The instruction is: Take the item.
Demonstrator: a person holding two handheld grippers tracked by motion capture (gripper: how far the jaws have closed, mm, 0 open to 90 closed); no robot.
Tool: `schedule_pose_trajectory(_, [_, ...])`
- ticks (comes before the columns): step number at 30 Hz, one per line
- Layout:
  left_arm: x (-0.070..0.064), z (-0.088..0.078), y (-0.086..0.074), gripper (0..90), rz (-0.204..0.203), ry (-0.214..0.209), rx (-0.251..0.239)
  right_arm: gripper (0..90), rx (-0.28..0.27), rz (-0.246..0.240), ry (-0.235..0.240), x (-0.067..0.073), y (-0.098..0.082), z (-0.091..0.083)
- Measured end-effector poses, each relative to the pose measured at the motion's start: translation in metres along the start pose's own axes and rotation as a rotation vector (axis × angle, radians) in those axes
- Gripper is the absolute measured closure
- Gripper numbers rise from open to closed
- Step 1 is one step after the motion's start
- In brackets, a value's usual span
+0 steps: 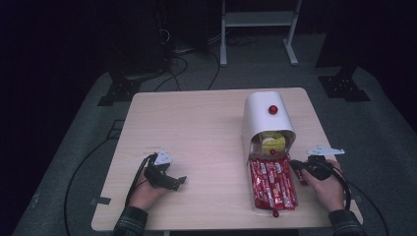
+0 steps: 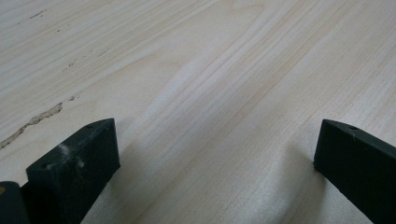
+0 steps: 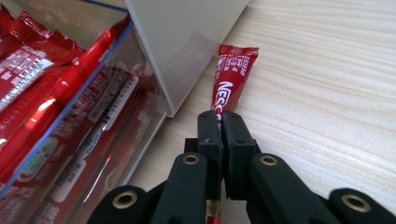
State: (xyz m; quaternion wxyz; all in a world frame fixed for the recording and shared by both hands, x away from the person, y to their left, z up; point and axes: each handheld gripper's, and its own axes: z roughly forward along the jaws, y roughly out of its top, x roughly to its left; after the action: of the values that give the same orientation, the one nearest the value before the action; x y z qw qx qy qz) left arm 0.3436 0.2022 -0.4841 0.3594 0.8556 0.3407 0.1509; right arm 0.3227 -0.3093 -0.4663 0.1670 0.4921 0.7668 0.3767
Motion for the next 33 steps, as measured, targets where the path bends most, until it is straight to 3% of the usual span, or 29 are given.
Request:
schedule_pose_trajectory(23, [0.0001, 0.0, 0.0, 0.0, 0.001, 0.0, 0.0, 85.7, 0.043, -0.015, -0.006, 0.0034, -0.0029, 0.0069])
schedule_pose_trajectory(28, [0.0, 0.0, 0.0, 0.0, 0.0, 0.0, 0.0, 81.4, 0.044, -0.018, -0.006, 0.0038, -0.0033, 0.007])
schedule_pose_trajectory(33, [0.0, 0.0, 0.0, 0.0, 0.0, 0.0, 0.0, 75.4, 0.008, -0.012, -0.003, 0.0055, -0.0012, 0.0018])
